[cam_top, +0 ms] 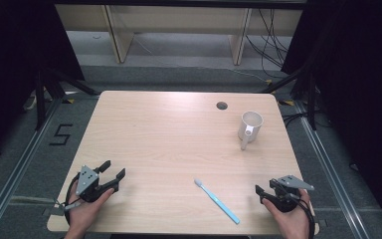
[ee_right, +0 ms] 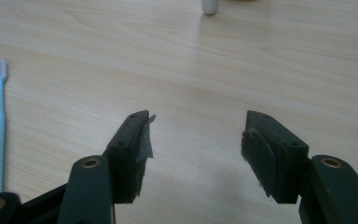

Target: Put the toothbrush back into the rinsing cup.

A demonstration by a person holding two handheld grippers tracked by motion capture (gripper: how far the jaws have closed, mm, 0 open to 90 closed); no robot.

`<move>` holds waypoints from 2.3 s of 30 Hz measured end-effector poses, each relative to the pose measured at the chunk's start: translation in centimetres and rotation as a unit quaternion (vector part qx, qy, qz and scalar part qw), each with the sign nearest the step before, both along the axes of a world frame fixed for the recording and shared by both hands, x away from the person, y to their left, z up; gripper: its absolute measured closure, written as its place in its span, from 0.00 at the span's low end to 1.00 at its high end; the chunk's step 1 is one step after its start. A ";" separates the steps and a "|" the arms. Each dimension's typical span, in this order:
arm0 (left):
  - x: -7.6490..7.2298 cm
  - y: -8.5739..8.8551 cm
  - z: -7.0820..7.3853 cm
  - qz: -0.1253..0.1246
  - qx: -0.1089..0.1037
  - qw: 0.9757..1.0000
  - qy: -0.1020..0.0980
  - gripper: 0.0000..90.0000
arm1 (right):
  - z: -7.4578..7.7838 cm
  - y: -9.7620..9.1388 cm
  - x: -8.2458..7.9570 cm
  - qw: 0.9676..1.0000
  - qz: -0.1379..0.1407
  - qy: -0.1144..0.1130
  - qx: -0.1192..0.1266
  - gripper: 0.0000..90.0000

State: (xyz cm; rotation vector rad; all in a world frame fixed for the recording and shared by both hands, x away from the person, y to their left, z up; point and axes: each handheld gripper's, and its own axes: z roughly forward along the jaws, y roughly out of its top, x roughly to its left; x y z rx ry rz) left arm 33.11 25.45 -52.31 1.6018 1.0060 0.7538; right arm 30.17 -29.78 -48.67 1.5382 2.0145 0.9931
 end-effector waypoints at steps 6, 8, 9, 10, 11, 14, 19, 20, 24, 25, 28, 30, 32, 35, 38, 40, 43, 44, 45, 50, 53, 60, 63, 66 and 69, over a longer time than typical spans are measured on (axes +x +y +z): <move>0.0 -0.4 0.0 -0.002 -0.003 1.000 0.002 0.38 | 0.8 -0.2 0.1 1.000 0.004 0.008 -0.026 0.50; -0.1 -0.5 0.0 -0.004 -0.002 1.000 -0.001 0.37 | 1.2 0.0 0.0 0.999 0.020 0.015 -0.043 0.52; -0.1 -0.5 0.0 -0.008 0.000 1.000 -0.003 0.37 | 1.3 -0.1 0.2 0.998 0.041 0.013 -0.055 0.52; -0.1 -0.6 -0.1 -0.007 -0.006 1.000 -0.010 0.37 | 1.4 0.0 0.3 0.996 0.050 0.021 -0.065 0.53; -0.1 -0.6 -0.1 -0.007 -0.007 1.000 -0.010 0.37 | 1.6 0.3 0.3 0.996 0.046 0.039 -0.062 0.54; -0.2 -0.5 0.0 -0.008 -0.005 1.000 -0.004 0.37 | 2.2 0.6 0.5 0.991 0.066 0.081 -0.079 0.59; -0.1 -0.6 -0.1 -0.009 -0.007 1.000 -0.009 0.37 | 2.7 0.8 1.1 0.979 0.103 0.130 -0.117 0.62; -0.1 -0.6 -0.1 -0.013 -0.003 1.000 -0.007 0.37 | 2.8 0.9 1.3 0.975 0.112 0.145 -0.124 0.62; -0.1 -0.6 0.0 -0.013 -0.001 1.000 0.000 0.37 | 3.1 2.1 1.3 0.960 0.119 0.210 -0.142 0.63; -0.1 -0.5 0.0 -0.012 -0.002 1.000 0.002 0.37 | 3.3 2.0 1.4 0.953 0.137 0.219 -0.159 0.63; -0.1 -0.4 0.0 -0.012 -0.008 1.000 0.001 0.37 | 3.4 2.3 1.6 0.937 0.165 0.251 -0.180 0.64; 0.0 -0.5 -0.1 -0.015 -0.008 1.000 -0.003 0.37 | 3.3 2.6 1.8 0.927 0.182 0.265 -0.196 0.64; -0.1 -0.5 0.0 -0.014 -0.002 1.000 0.003 0.37 | 3.2 2.8 1.9 0.923 0.192 0.266 -0.201 0.64; -0.1 -0.5 -0.1 -0.017 -0.008 1.000 -0.002 0.37 | 3.1 3.5 2.1 0.915 0.208 0.274 -0.211 0.65; 0.0 -0.5 -0.1 -0.016 -0.011 1.000 0.000 0.37 | 3.1 4.0 2.0 0.911 0.209 0.281 -0.216 0.66; 0.0 -0.5 -0.1 -0.016 -0.012 1.000 0.000 0.37 | 3.2 4.3 2.1 0.909 0.218 0.282 -0.217 0.67; 0.0 -0.5 -0.1 -0.017 -0.010 1.000 0.000 0.38 | 3.3 4.9 2.0 0.906 0.214 0.295 -0.215 0.69; 0.0 -0.5 -0.1 -0.017 -0.010 1.000 0.000 0.38 | 3.3 4.9 2.0 0.906 0.214 0.295 -0.215 0.69; 0.0 -0.5 -0.1 -0.018 -0.009 1.000 -0.001 0.38 | 3.3 5.0 2.2 0.904 0.225 0.291 -0.219 0.69; 0.0 -0.5 -0.1 -0.018 -0.010 1.000 -0.001 0.38 | 3.3 6.1 2.4 0.902 0.222 0.295 -0.222 0.69; 0.0 -0.5 -0.1 -0.018 -0.010 1.000 0.000 0.38 | 3.3 6.6 2.7 0.899 0.231 0.295 -0.225 0.69; 0.0 -0.6 -0.1 -0.019 -0.010 1.000 0.000 0.38 | 3.4 7.6 2.9 0.896 0.236 0.296 -0.232 0.70; 0.0 -0.5 -0.1 -0.020 -0.010 1.000 0.000 0.38 | 3.7 8.1 3.0 0.896 0.239 0.295 -0.230 0.70; 0.0 -0.5 -0.1 -0.021 -0.010 1.000 0.000 0.38 | 3.8 8.5 3.0 0.894 0.249 0.290 -0.233 0.70; -0.1 -0.5 0.0 -0.019 -0.004 1.000 0.005 0.38 | 3.8 8.9 3.2 0.889 0.251 0.290 -0.249 0.70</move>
